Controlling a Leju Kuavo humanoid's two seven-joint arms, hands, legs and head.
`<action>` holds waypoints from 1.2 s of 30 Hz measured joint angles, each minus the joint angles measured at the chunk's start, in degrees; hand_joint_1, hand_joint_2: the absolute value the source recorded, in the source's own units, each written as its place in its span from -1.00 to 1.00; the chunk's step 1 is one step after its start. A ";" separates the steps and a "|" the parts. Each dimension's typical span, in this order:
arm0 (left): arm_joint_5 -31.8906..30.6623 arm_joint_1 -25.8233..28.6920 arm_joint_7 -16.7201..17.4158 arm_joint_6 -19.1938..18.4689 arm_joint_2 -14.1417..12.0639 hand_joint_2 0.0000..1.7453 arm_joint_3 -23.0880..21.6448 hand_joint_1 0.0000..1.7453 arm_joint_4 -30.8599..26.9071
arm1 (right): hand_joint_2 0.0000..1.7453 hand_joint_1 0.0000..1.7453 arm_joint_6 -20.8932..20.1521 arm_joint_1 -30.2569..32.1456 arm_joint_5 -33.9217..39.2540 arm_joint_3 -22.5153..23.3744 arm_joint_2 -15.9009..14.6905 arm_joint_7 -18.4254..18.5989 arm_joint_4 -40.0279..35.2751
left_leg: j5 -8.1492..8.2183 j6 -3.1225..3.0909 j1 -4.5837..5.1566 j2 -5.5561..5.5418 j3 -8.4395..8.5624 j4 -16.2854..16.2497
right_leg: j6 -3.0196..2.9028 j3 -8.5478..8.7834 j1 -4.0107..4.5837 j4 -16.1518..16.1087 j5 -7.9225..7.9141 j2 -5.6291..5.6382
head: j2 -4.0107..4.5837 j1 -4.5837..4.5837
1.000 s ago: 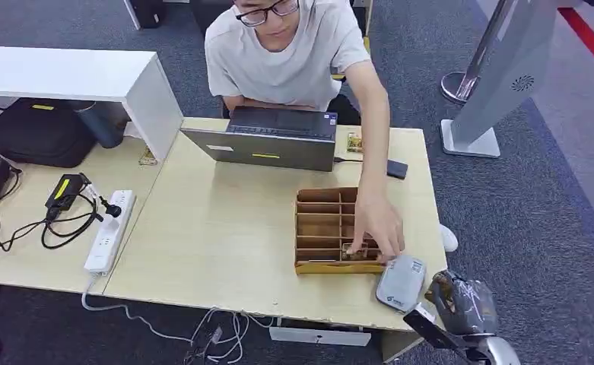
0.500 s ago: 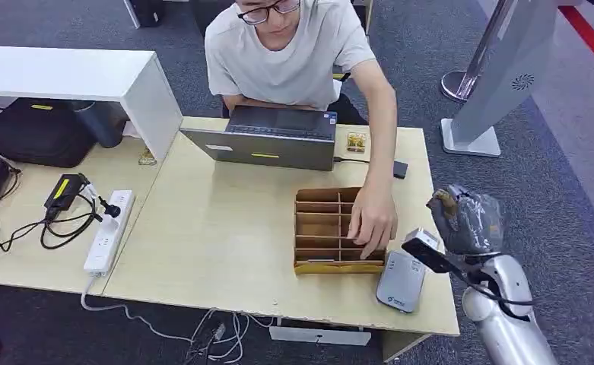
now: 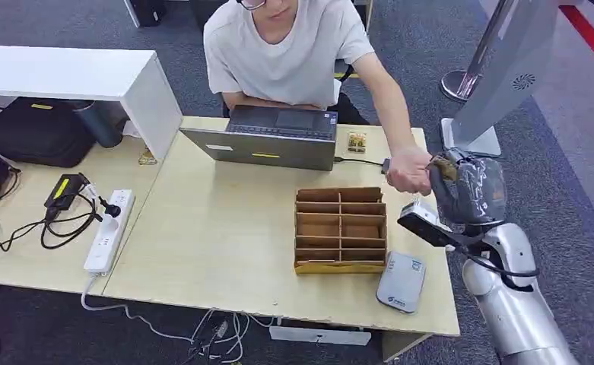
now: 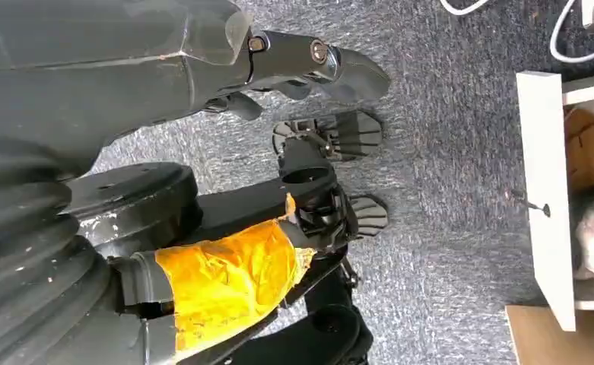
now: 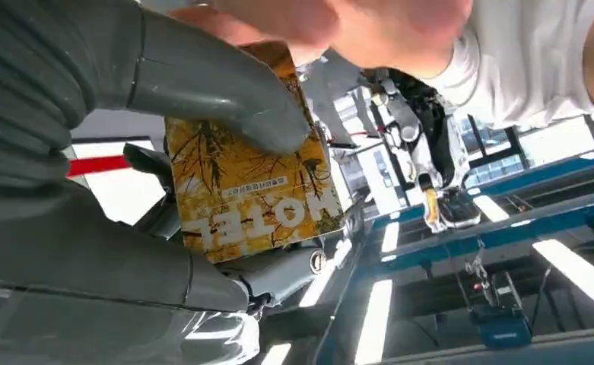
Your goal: Pass the card to the sensor for recognition and then transmit it.
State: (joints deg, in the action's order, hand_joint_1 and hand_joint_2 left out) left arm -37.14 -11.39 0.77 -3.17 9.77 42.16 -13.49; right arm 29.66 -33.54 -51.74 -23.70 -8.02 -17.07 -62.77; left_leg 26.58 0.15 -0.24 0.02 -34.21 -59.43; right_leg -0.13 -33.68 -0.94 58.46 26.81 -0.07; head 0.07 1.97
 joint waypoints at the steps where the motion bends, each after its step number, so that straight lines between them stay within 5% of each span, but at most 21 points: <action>1: -0.15 -0.16 0.33 0.00 0.04 1.00 -0.15 -1.00 0.00 | 1.00 1.00 -0.92 -1.40 -1.07 -0.83 0.17 1.16 0.22 | -0.01 0.00 0.00 0.03 0.00 0.00 | -0.01 -0.02 0.00 0.01 -0.01 0.03 | 0.00 -0.02; 6: -1.75 -1.80 1.97 0.04 0.61 1.00 -1.20 -1.00 0.00 | 1.00 1.00 -3.19 -10.34 -5.99 -6.03 3.87 7.76 5.45 | -0.08 0.06 -0.05 0.07 0.04 0.00 | -0.13 -0.07 0.00 0.05 -0.10 0.11 | 0.00 0.04; 18: -4.13 -4.05 4.52 -0.04 1.59 1.00 -3.58 -1.00 0.02 | 1.00 1.00 -3.95 -23.16 -8.70 -11.47 12.94 14.84 23.00 | -0.18 0.22 -0.14 -0.04 -0.11 0.00 | -0.14 -0.18 0.04 0.10 -0.10 0.02 | 0.00 0.00; 19: -4.20 -4.13 4.59 -0.04 1.64 1.00 -3.69 -1.00 0.02 | 1.00 -1.00 -4.04 -23.80 -8.70 -11.56 13.44 14.99 24.07 | -0.18 0.22 -0.13 -0.05 -0.13 0.00 | -0.14 -0.21 0.04 0.10 -0.10 0.02 | 0.00 0.00; 30: -3.91 -4.19 3.91 0.42 2.21 1.00 -4.20 -1.00 0.02 | 1.00 -1.00 -2.51 -24.79 -6.43 -12.43 15.63 10.89 28.39 | -0.17 0.22 -0.14 -0.04 -0.23 -0.01 | -0.14 -0.33 0.04 0.08 -0.10 0.03 | 0.00 0.00; 36: -1.79 -3.61 3.25 0.68 2.14 1.00 -3.98 -1.00 0.02 | 1.00 -1.00 -0.57 -18.55 -2.66 -12.65 14.55 5.55 22.55 | -0.17 0.22 -0.15 -0.06 -0.23 0.00 | -0.14 -0.34 0.05 0.06 -0.09 0.01 | 0.00 0.00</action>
State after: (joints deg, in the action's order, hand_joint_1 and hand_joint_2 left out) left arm -38.93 -15.00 4.02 -2.49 11.91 38.18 -13.46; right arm 29.09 -52.09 -54.40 -36.35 6.53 -11.52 -40.22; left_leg 26.41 0.37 -0.39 -0.03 -34.44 -59.43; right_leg -0.27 -34.02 -0.89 58.52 26.72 -0.06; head 0.07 1.97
